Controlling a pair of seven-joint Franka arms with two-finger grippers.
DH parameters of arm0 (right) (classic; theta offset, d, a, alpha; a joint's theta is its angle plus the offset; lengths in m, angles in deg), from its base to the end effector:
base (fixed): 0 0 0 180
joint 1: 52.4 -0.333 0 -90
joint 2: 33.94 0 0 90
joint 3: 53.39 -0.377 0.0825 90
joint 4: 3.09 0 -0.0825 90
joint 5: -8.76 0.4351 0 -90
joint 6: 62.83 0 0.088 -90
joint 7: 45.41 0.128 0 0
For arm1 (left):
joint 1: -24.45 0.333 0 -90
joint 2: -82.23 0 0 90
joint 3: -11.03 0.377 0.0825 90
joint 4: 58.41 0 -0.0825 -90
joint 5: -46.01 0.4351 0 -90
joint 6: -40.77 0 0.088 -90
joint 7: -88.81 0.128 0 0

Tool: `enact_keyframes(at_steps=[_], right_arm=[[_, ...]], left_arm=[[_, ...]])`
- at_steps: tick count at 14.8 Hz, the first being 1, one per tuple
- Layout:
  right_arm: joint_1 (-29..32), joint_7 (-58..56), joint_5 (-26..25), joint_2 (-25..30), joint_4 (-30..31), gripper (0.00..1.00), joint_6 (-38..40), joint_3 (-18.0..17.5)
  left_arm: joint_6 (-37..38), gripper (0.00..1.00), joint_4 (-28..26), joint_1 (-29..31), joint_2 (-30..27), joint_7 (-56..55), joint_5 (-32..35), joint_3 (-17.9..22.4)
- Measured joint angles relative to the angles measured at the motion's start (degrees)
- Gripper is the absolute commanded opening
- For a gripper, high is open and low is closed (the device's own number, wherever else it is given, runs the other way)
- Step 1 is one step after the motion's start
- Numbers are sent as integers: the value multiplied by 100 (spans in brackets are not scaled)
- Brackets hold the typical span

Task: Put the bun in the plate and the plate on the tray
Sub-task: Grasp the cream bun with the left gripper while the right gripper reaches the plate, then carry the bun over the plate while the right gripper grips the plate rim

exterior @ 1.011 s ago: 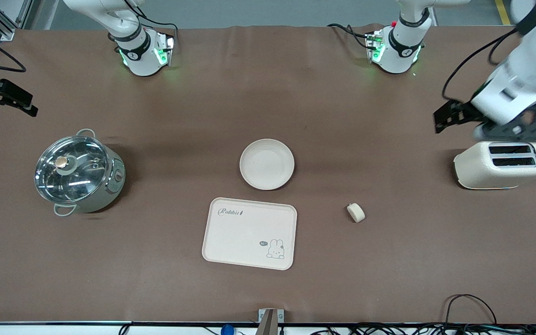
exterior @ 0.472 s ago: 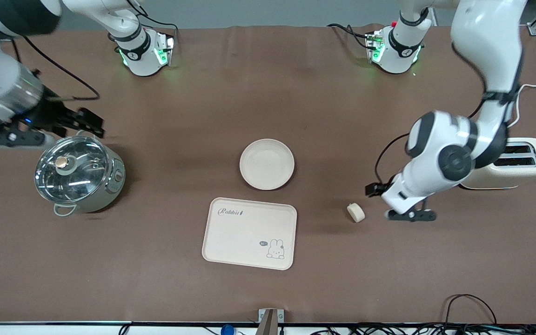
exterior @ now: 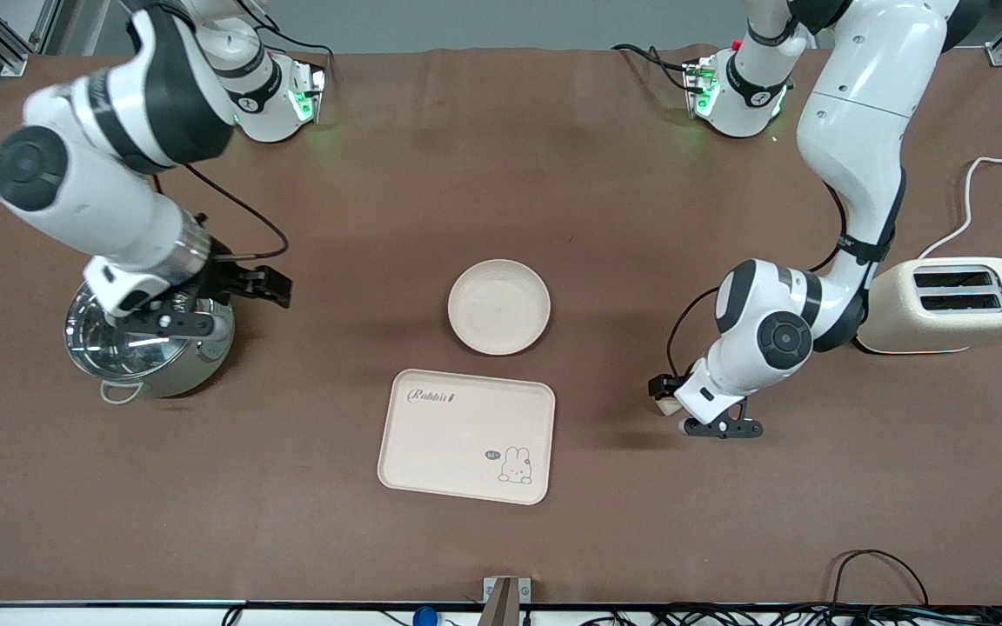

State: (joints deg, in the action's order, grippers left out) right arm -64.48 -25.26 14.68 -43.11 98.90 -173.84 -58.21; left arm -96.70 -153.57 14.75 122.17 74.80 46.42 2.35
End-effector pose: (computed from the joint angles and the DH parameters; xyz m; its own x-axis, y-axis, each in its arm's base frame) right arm 0.6343 0.1993 0.4846 0.9948 -0.0926 -0.0418 -0.0964 -0.9902 -0.1013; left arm 0.7302 -0.2279 0.1998 0.9988 -0.0430 0.0237 -0.0451 -0.9939 0.1005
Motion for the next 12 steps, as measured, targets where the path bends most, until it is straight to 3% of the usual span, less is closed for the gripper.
enact_keyframes(at_steps=[4, 6, 8, 12], right_arm=[[-22, 527, 46, -68, 838, 100, -1078, -560], [-40, 1012, 56, -155, 1384, 100, -1909, -947], [-76, 1437, 55, -345, 1813, 100, -2610, -1277], [-126, 1674, 56, -933, 1973, 100, -3334, -1534]], left_arm=[[-23, 21, 35, -12, 0, -90, -1, -34], [-59, 15, 45, -71, 0, -177, -1, -62], [-132, 1, 46, -147, 1, -274, -1, -64], [-172, 0, 48, -198, 3, -303, -1, -64]])
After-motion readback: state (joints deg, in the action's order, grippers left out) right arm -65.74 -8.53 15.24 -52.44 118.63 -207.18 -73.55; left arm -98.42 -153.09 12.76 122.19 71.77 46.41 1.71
